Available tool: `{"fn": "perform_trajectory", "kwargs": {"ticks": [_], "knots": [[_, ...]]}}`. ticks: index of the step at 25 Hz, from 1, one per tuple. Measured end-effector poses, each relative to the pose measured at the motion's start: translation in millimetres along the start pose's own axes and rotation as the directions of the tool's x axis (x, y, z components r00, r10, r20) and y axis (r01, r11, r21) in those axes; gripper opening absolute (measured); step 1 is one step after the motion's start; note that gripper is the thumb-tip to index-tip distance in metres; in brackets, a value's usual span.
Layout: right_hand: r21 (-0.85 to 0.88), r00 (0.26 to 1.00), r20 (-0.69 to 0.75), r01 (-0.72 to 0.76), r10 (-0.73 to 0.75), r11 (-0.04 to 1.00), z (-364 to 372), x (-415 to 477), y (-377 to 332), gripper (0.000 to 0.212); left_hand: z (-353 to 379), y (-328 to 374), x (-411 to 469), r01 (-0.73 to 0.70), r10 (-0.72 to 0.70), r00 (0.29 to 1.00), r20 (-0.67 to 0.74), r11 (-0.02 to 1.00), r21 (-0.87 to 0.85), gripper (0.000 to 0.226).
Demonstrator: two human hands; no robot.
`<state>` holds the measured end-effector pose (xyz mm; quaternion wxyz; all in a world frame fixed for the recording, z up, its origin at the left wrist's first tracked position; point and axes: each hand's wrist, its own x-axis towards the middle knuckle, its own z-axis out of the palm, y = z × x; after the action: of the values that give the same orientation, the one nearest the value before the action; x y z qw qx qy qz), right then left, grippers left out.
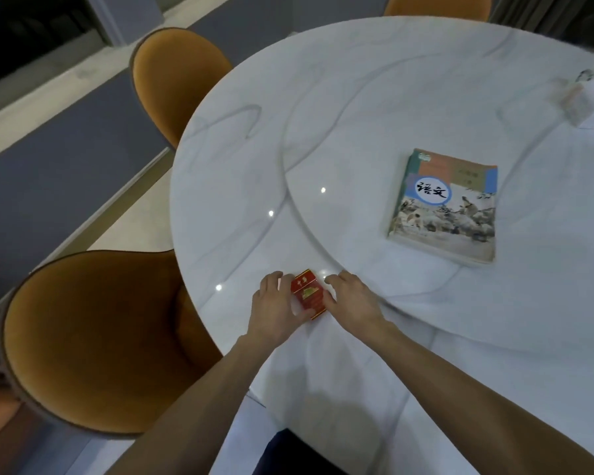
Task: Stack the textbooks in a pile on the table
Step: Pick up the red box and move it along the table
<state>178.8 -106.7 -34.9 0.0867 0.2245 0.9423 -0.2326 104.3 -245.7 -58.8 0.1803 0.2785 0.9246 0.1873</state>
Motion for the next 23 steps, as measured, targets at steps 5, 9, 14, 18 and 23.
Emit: {"fn": "perform_trajectory", "kwargs": {"ticks": [5,9,14,18,23], "knots": [[0.029,0.998,0.027,-0.057,0.056,0.998,27,10,-4,0.033,26,6,-1,-0.004,0.004,1.0,-0.014,1.0,0.017,0.096],[0.088,0.989,0.048,-0.146,0.142,0.985,35,20,-5,0.03,37,5,4,-0.011,0.012,0.999,-0.051,1.0,0.022,0.084],[0.217,0.977,0.068,-0.213,0.203,0.953,34,24,-3,0.021,35,2,5,-0.075,0.078,0.992,-0.094,0.996,0.038,0.081],[0.313,0.966,-0.006,-0.245,0.259,0.918,18,9,10,0.023,30,17,4,-0.189,0.196,0.974,-0.116,0.979,0.072,0.083],[0.348,0.925,-0.103,-0.311,0.366,0.884,-8,-22,37,0.031,33,57,3,-0.331,0.334,0.942,-0.044,0.942,0.059,0.093]]}}
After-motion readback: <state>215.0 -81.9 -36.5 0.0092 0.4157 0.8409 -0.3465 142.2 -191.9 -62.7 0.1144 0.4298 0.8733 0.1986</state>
